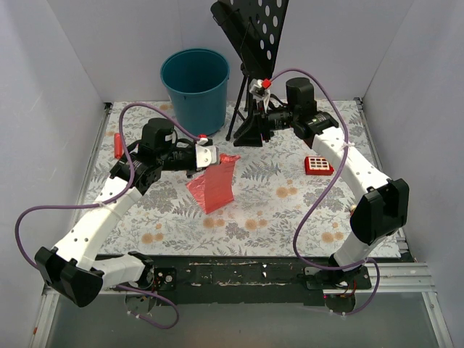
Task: Put the trash bags into the trash bin
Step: Unfold the trash bag at the center of the board.
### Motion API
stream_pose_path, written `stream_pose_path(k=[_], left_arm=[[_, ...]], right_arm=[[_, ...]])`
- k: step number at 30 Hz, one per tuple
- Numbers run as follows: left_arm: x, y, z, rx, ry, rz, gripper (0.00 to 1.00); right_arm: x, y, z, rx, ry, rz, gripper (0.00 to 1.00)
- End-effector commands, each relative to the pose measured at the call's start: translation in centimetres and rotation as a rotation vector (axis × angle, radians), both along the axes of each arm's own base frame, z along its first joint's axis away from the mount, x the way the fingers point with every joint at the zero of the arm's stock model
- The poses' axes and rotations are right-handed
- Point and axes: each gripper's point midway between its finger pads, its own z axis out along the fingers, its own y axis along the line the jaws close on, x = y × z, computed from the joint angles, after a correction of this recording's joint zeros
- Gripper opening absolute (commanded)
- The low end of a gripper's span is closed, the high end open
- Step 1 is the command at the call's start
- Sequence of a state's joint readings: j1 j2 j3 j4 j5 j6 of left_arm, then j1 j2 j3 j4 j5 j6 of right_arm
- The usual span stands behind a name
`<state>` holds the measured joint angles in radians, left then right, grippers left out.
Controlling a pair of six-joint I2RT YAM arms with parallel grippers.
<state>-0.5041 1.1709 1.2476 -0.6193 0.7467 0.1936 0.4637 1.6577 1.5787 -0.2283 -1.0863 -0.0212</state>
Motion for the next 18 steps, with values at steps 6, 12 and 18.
stream_pose_path(k=[6, 12, 18], left_arm=[[-0.4, -0.6, 2.5, -0.065, -0.036, -0.024, 0.00], [-0.5, -0.6, 3.3, -0.077, -0.060, -0.033, 0.00], [-0.3, -0.7, 3.7, -0.094, -0.077, -0.024, 0.00]], right_arm=[[-4.4, 2.8, 1.2, 0.052, -0.026, 0.195, 0.54], [-4.6, 3.3, 0.7, 0.045, -0.013, 0.212, 0.55], [-4.7, 3.5, 0.0, 0.034, -0.005, 0.216, 0.40]])
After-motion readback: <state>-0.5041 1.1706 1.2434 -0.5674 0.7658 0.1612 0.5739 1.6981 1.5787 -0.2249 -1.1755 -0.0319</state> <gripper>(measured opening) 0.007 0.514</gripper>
